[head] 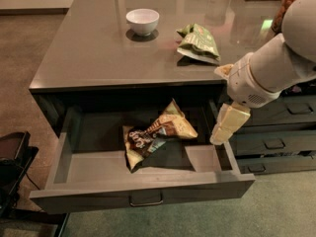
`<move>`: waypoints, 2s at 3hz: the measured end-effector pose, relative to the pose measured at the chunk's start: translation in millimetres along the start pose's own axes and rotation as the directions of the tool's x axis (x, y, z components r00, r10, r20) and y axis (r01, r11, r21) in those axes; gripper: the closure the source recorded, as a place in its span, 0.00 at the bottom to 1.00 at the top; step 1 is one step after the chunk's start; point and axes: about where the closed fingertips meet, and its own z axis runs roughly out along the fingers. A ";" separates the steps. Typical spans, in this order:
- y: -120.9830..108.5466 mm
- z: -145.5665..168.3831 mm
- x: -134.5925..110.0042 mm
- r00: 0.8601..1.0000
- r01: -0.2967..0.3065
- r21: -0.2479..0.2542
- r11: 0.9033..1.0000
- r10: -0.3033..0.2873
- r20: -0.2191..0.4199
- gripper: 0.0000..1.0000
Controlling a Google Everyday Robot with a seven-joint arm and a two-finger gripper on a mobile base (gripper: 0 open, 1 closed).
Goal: Pick brown chip bag from top drawer and place on counter
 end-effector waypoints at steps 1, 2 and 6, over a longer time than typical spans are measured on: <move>0.0 0.1 0.0 1.000 0.000 0.000 1.000 0.000 0.000 0.00; 5.6 20.5 -3.5 0.999 0.043 -0.009 0.999 -0.043 -0.002 0.00; 26.5 137.6 -45.5 0.971 0.214 -0.059 0.975 -0.206 0.119 0.00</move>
Offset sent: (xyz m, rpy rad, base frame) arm 0.0062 0.0253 -0.0447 -0.0380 -0.0123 0.0918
